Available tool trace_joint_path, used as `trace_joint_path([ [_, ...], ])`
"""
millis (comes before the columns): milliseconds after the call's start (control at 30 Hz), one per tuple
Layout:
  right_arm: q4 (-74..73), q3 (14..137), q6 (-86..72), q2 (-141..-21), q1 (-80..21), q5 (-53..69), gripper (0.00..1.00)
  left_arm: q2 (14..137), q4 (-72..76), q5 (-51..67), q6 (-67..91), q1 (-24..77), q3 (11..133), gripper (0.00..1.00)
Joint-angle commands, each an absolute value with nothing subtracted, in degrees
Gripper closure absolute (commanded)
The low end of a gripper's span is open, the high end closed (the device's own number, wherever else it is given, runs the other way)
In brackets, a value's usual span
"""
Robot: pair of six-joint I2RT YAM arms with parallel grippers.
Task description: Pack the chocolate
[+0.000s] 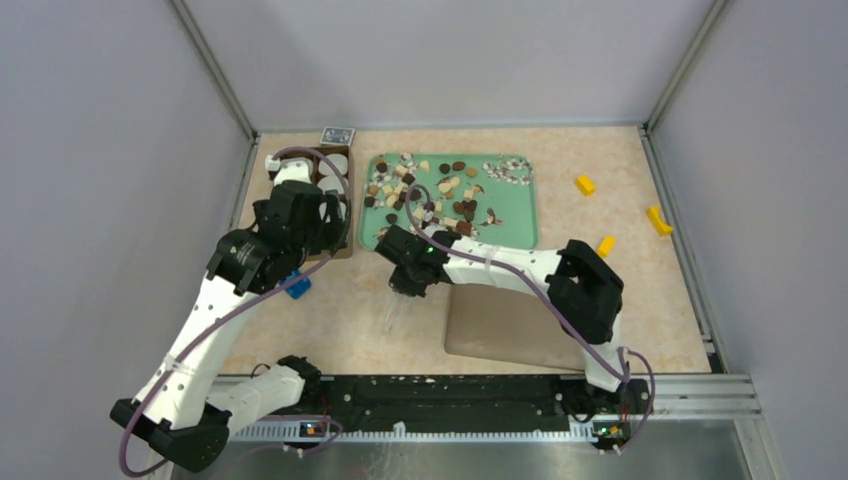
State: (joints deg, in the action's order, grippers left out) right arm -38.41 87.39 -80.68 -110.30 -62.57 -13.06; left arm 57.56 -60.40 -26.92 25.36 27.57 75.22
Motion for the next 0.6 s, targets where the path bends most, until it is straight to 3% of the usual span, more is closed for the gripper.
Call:
trace_joint_path([
  [0,-37.3,88.8,-86.8,-111.7,-64.9,-13.2,1.00,55.5,-61.6,-30.5,23.8,27.7,76.9,0.01],
  [567,-42.2,96.5,-93.9,-120.5,-72.3,-19.2,1.00,47.6,-61.0,-27.5,25.0,27.8,67.3,0.01],
])
